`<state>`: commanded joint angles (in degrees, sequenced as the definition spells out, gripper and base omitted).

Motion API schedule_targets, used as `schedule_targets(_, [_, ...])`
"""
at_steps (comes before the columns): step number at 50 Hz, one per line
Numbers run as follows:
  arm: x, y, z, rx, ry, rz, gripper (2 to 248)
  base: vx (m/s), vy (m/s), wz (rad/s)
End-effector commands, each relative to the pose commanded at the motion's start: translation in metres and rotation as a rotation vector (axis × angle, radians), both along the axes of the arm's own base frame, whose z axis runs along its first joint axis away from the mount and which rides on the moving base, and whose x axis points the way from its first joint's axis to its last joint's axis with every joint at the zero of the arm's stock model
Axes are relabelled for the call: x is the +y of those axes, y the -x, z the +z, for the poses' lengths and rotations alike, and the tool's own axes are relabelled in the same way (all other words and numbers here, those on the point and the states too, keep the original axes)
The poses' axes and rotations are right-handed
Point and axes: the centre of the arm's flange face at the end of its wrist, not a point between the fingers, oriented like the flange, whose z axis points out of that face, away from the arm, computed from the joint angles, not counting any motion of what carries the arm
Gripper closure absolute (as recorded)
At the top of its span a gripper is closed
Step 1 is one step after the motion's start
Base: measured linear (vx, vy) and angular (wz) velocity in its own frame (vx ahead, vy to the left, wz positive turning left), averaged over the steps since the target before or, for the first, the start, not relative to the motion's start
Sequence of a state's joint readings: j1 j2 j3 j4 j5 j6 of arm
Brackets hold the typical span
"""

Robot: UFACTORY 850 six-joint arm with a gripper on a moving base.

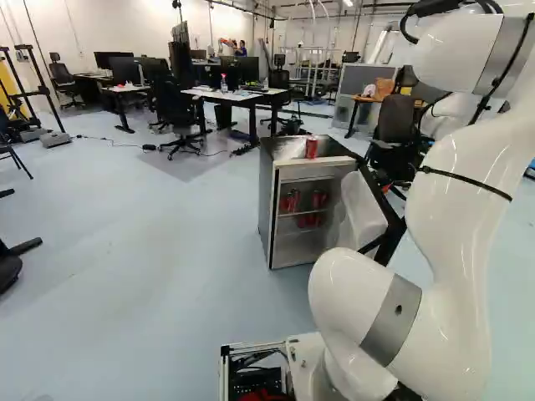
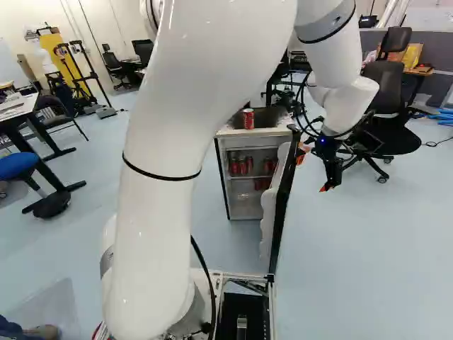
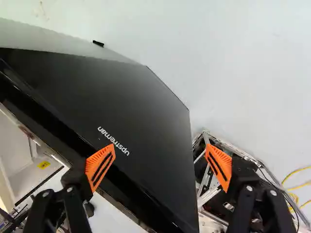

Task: Grab a drink from the fridge

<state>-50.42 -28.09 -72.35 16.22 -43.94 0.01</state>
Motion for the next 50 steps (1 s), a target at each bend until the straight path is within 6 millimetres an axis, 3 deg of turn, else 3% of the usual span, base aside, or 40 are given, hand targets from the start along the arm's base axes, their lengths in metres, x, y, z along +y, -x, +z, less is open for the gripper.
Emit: schedule_targets(50, [0.066, -0.010, -0.001, 0.026, -0.029, 0.090, 3, 0.000, 0.000, 0.000])
